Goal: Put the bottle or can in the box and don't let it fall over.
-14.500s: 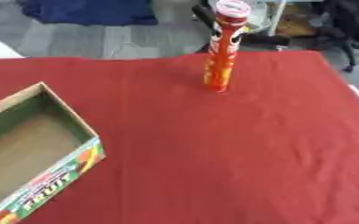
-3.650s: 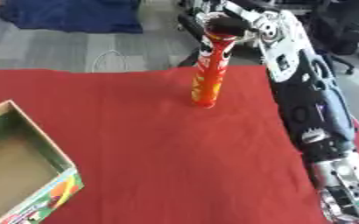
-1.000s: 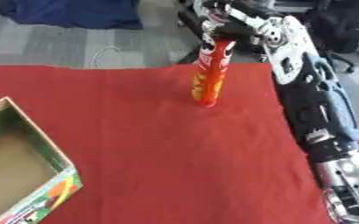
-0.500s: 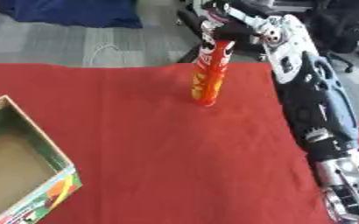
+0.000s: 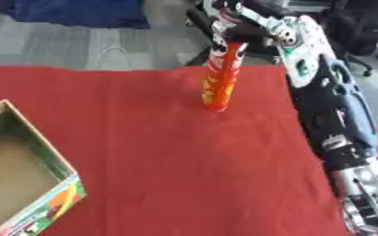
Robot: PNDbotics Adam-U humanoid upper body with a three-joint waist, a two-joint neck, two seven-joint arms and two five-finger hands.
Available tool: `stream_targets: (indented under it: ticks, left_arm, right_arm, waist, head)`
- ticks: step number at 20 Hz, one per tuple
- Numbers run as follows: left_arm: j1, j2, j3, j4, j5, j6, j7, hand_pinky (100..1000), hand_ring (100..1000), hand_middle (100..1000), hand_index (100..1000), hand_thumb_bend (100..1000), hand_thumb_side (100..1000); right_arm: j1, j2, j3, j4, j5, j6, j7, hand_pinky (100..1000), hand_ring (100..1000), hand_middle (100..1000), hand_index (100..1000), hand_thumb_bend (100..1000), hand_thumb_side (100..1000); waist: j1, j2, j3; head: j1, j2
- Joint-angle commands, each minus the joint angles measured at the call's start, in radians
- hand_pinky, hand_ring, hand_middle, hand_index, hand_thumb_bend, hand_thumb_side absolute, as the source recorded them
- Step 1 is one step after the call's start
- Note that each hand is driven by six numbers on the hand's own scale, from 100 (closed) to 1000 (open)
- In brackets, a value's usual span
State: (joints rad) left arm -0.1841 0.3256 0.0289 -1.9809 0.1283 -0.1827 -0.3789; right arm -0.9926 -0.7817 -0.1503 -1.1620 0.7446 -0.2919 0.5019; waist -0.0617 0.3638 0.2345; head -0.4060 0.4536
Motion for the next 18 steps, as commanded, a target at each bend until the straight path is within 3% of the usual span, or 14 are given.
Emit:
stream_targets:
  ticks: [1, 6, 13, 16, 18]
  left_arm:
    - [-0.007, 0.017, 0.006, -0.019, -0.005, -0.002, 0.001, 374, 872, 661, 691, 100, 706]
    - [-0.009, 0.017, 0.005, -0.019, -0.004, -0.002, 0.0, 375, 872, 661, 691, 100, 704]
    - [-0.009, 0.017, 0.006, -0.019, -0.001, -0.002, 0.0, 380, 872, 660, 690, 100, 701]
    - [-0.01, 0.017, 0.007, -0.019, -0.001, -0.001, -0.001, 380, 872, 659, 689, 100, 700]
    - [-0.01, 0.017, 0.007, -0.019, -0.002, 0.0, -0.002, 380, 872, 659, 689, 100, 703]
  right_arm:
    - [0.017, 0.007, 0.021, 0.028, -0.018, -0.008, 0.023, 886, 833, 887, 967, 100, 1000]
    - [0.018, 0.01, 0.025, 0.026, -0.03, -0.007, 0.041, 842, 793, 890, 968, 100, 1000]
    - [0.018, 0.007, 0.031, 0.011, 0.034, -0.016, 0.06, 819, 796, 892, 987, 100, 1000]
    - [0.019, 0.008, 0.034, 0.019, 0.056, -0.027, 0.072, 826, 786, 873, 996, 100, 855]
    - [0.018, 0.01, 0.034, 0.022, 0.065, -0.036, 0.077, 823, 782, 866, 1000, 100, 891]
  waist:
    - [0.006, -0.004, 0.005]
    - [0.007, -0.003, 0.004]
    - [0.007, -0.006, 0.003]
    - [0.006, -0.006, 0.003]
    - [0.006, -0.005, 0.003]
  head:
    - [-0.004, -0.013]
    - [-0.006, -0.01]
    - [-0.007, -0.006]
    - [-0.008, -0.008]
    - [-0.008, -0.008]
